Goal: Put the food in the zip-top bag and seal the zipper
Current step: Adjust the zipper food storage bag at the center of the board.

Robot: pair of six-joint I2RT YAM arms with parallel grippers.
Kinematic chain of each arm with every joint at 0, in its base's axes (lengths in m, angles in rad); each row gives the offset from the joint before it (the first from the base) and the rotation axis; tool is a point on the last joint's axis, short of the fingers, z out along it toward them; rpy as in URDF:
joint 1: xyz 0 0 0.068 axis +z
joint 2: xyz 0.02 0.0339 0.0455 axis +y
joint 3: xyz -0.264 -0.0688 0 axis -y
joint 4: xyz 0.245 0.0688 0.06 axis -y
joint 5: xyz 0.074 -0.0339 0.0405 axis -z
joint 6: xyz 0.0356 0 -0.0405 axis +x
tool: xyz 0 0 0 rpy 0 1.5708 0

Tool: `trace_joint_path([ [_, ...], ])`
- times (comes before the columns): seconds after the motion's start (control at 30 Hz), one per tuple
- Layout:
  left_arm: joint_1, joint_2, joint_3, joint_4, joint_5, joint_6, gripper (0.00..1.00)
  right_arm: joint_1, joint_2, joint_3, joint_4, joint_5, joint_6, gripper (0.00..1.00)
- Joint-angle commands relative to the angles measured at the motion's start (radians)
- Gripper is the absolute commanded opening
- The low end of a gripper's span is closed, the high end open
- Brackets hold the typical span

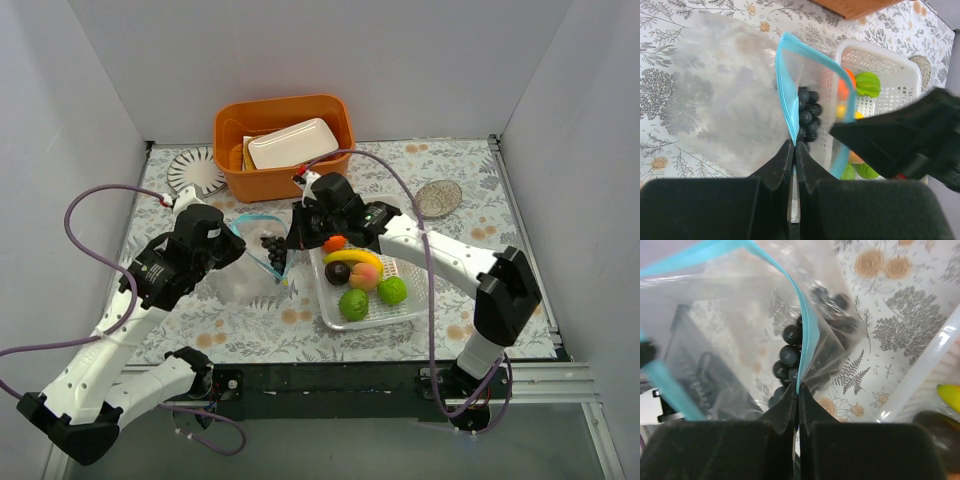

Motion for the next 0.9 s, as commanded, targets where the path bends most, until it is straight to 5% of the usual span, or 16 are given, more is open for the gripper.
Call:
trace_joint_path([
  [0.0, 0.006, 0.019, 0.029, -0.012, -0.056, -0.037, 0.0, 0.024, -0.128, 0.125, -0.074, 0.062, -0.109, 0.01],
  [0.33, 0.006, 0.053, 0.081, -0.119, -0.217, -0.086, 0.05, 0.053, -0.066, 0.269, -0.205, -0.006, -0.169, 0.01],
  [0.63, 0.006, 0.023, 0.197, -0.124, -0.285, -0.019, 0.05, 0.053, -0.022, 0.208, -0.163, 0.002, -0.107, 0.06],
  [0.87, 0.006, 0.065, 0.069, -0.02, -0.205, 0.021, 0.05, 0.053, 0.055, -0.001, 0.06, 0.0, 0.066, 0.09],
])
